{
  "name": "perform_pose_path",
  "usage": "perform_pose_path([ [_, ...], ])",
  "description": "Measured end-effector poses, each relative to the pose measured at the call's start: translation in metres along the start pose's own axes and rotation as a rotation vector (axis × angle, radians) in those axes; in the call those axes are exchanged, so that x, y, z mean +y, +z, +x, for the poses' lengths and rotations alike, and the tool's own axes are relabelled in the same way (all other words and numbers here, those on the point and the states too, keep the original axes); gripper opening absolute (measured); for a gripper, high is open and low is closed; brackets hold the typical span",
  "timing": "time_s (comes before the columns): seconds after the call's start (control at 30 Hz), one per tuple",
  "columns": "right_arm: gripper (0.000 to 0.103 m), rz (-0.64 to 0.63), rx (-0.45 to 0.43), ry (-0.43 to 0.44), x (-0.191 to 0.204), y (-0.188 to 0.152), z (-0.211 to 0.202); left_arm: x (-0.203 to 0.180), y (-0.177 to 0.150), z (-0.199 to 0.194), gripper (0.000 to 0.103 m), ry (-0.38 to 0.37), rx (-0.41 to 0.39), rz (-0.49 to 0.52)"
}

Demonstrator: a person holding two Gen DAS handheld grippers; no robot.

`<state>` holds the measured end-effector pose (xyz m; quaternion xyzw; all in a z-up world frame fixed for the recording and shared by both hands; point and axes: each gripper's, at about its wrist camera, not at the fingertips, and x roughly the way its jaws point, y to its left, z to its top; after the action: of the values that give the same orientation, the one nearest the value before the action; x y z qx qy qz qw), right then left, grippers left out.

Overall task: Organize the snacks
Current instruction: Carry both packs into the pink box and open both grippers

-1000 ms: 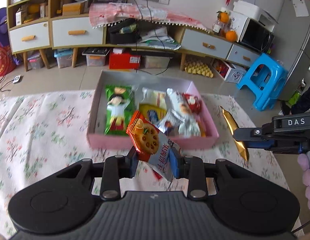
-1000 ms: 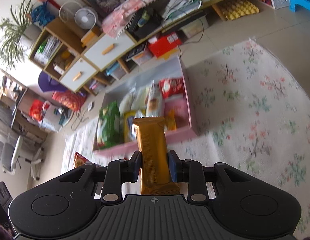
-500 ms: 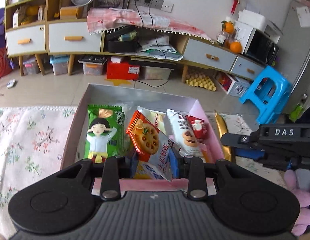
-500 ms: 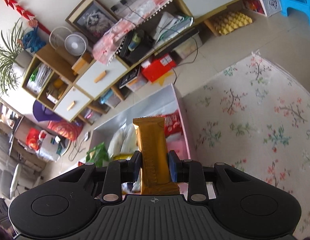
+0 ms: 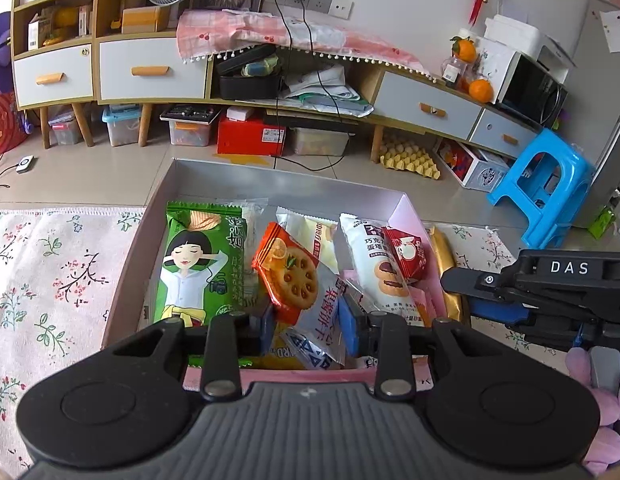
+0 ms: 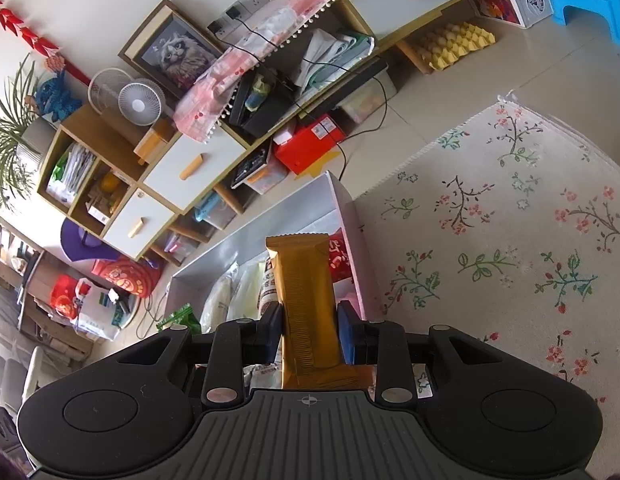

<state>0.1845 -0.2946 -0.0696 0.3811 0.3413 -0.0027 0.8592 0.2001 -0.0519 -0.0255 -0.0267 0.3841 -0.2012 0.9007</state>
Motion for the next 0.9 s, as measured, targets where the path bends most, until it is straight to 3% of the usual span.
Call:
perform_pose_path([
  [0.23,0.032,-0.003,-0.004,0.011,0.002,-0.001,-0.001,0.001,0.001,0.001,0.034,-0.007,0.001,-0.003],
  [0.4,0.033,-0.001,0.008,0.02,0.004,0.0,-0.001,0.0,0.001,0.0,0.046,-0.002,-0.015,-0.008],
  [0.47,0.04,0.002,0.01,0.018,0.003,0.0,-0.001,-0.001,0.002,-0.001,0.05,-0.001,-0.023,-0.01],
  [0.63,0.044,-0.002,0.016,0.016,0.003,0.001,-0.003,-0.002,0.004,-0.005,0.059,-0.01,-0.039,-0.02],
  [0.9,0.059,-0.06,0.026,0.005,0.015,-0.003,-0.018,-0.002,0.002,-0.017,0.076,-0.001,-0.027,-0.013],
])
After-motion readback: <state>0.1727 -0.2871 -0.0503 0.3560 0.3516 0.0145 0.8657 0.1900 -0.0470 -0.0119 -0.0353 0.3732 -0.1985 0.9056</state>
